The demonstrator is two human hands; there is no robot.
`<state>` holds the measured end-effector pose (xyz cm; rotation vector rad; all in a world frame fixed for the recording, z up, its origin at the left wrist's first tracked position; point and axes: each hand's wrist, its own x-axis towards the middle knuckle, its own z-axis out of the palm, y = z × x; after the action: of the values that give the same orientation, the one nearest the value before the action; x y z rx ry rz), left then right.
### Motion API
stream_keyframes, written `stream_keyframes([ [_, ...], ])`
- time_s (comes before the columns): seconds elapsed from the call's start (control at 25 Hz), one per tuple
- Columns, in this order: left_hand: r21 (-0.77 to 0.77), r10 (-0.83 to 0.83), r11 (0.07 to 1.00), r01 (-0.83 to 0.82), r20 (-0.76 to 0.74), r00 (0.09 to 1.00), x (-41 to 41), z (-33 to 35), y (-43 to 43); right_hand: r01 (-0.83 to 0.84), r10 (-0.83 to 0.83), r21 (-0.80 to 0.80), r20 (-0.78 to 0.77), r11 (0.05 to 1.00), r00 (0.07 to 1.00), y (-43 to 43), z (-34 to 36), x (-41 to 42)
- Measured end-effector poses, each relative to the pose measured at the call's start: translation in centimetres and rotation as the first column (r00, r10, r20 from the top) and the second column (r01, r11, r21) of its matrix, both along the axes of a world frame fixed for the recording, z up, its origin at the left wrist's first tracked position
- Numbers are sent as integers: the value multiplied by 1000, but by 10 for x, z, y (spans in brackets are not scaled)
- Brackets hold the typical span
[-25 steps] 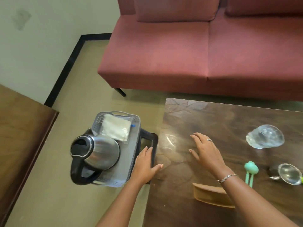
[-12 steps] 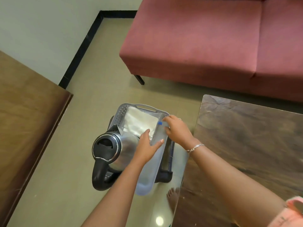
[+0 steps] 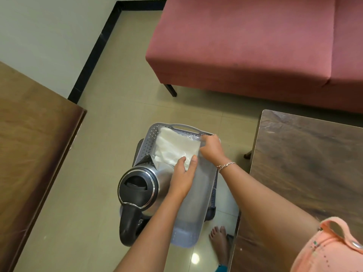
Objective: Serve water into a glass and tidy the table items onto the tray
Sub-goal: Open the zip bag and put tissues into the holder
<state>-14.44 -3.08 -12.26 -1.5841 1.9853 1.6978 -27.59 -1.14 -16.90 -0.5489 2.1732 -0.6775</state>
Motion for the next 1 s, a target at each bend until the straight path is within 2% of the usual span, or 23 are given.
stream_keyframes([
  [0.28,38,72,997,-71,-34,997,-4,6,1,186,-136,-124,333,975,933,2,3,1],
  [0.48,51,101,994,-98,-59,993,-3,6,3,268,-194,-178,351,947,916,7,0,16],
  [0.6,78,148,987,-142,-76,986,-2,5,4,439,-332,-118,492,891,805,0,-12,14],
  [0.72,122,152,983,-139,-106,983,0,1,2,621,-460,-85,596,779,658,-17,-34,18],
  [0.88,119,133,986,-120,-114,984,2,-2,1,736,-617,-49,508,675,601,-24,-44,24],
  [1.0,126,150,983,-135,-119,981,0,6,-2,761,-642,-108,468,640,607,-17,-35,24],
])
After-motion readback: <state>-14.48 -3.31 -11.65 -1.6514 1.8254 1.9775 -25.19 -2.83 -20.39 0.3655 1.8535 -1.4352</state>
